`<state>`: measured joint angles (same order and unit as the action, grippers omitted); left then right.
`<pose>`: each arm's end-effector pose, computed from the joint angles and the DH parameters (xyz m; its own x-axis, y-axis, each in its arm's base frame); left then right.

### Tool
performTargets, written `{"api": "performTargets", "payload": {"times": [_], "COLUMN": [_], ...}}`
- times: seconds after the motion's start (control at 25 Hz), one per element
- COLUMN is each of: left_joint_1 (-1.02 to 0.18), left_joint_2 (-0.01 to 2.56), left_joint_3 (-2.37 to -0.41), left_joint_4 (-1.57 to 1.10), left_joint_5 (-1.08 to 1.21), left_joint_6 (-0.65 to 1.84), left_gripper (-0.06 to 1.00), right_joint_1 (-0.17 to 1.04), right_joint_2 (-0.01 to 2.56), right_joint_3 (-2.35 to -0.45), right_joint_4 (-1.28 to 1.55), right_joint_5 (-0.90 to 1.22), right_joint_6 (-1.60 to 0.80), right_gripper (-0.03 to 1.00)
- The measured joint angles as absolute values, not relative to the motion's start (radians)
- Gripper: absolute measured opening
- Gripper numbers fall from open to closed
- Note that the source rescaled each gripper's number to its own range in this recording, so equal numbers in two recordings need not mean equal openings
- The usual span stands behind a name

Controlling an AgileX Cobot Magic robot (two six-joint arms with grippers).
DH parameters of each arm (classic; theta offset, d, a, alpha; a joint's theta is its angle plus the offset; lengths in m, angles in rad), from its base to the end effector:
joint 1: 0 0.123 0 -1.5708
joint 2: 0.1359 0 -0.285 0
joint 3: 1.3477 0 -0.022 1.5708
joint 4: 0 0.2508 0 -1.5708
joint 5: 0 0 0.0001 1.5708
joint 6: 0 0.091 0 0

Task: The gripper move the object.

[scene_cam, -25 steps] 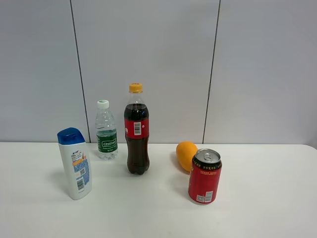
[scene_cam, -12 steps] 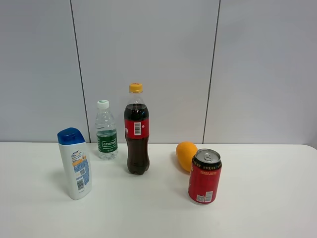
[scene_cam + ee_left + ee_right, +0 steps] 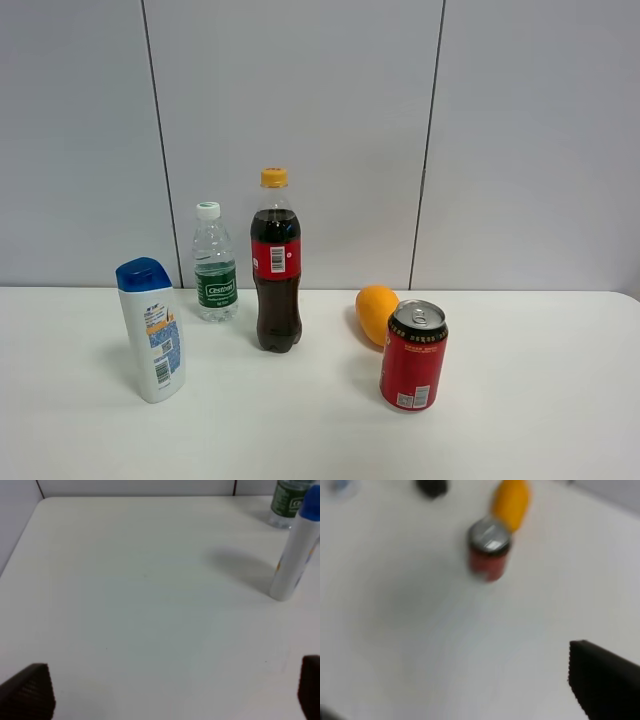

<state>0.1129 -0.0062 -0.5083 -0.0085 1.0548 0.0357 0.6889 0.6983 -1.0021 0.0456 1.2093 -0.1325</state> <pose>-0.0064 -0.0014 0.2800 -0.4381 -0.0180 -0.8988 -0.0923 0.9954 0.0251 0.0702 0.0628 0.3836 -0.4832 -0.5482 -0.6827 -0.7186 0.6938 -0.0485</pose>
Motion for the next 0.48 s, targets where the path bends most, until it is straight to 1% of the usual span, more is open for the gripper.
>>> {"api": "performTargets", "payload": {"times": [0.12, 0.24, 0.48], "left_joint_1": [0.113, 0.113, 0.113], "left_joint_2": [-0.006, -0.006, -0.006], "left_joint_3": [-0.508, -0.508, -0.508], "left_joint_4": [-0.009, -0.009, -0.009], "left_joint_5": [1.055, 1.055, 1.055], "left_joint_6": [0.036, 0.036, 0.036], "left_gripper": [1.00, 1.00, 1.00], "right_joint_1": [0.689, 0.689, 0.689], "right_joint_2": [0.585, 0.478, 0.323], "right_joint_3": [-0.835, -0.713, -0.589], "right_joint_4": [0.101, 0.105, 0.110], "right_joint_5": [1.171, 1.147, 1.104], "right_joint_6": [-0.165, -0.172, -0.172], "right_gripper": [1.00, 1.00, 1.00]}}
